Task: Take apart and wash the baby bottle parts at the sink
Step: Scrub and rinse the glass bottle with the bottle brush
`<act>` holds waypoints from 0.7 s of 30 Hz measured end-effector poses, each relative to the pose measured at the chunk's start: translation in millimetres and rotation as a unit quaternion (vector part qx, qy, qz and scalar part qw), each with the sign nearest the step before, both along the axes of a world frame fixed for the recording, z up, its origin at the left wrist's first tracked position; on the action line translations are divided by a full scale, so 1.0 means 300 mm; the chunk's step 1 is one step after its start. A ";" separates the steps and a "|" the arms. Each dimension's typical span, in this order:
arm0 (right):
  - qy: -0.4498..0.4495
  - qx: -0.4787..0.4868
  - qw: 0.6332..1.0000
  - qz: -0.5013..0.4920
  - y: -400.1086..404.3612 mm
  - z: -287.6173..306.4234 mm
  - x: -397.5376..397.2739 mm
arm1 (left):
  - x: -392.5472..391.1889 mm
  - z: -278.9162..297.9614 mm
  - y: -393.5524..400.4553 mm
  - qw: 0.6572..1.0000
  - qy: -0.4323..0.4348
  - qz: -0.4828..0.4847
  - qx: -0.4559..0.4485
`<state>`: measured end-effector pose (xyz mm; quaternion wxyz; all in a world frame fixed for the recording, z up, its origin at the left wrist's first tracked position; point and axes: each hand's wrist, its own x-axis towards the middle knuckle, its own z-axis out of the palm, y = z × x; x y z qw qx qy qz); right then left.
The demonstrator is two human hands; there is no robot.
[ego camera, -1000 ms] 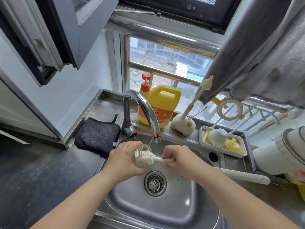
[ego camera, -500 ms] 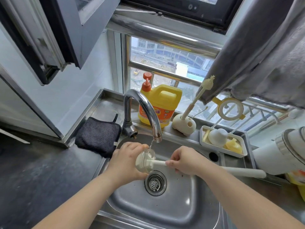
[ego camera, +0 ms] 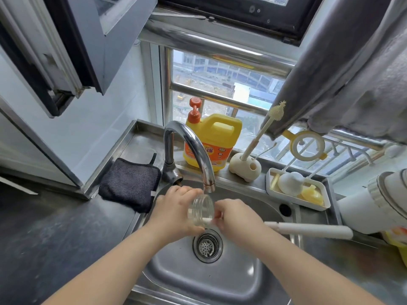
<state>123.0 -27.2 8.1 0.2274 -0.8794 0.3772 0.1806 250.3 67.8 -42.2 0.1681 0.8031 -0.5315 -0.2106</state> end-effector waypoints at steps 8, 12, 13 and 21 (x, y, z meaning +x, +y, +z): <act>-0.017 -0.179 0.980 0.084 -0.048 0.033 0.020 | -0.001 -0.001 -0.011 0.999 0.016 0.041 -0.023; -0.019 -0.118 0.993 0.025 -0.032 0.003 0.028 | 0.016 0.000 -0.025 0.998 -0.006 0.043 -0.051; -0.020 -0.064 0.998 -0.011 -0.042 -0.003 0.030 | 0.016 -0.001 -0.026 0.997 -0.012 0.042 -0.060; -0.058 0.205 0.974 -0.084 -0.081 0.022 0.036 | 0.054 -0.023 -0.034 0.982 -0.118 0.021 -0.146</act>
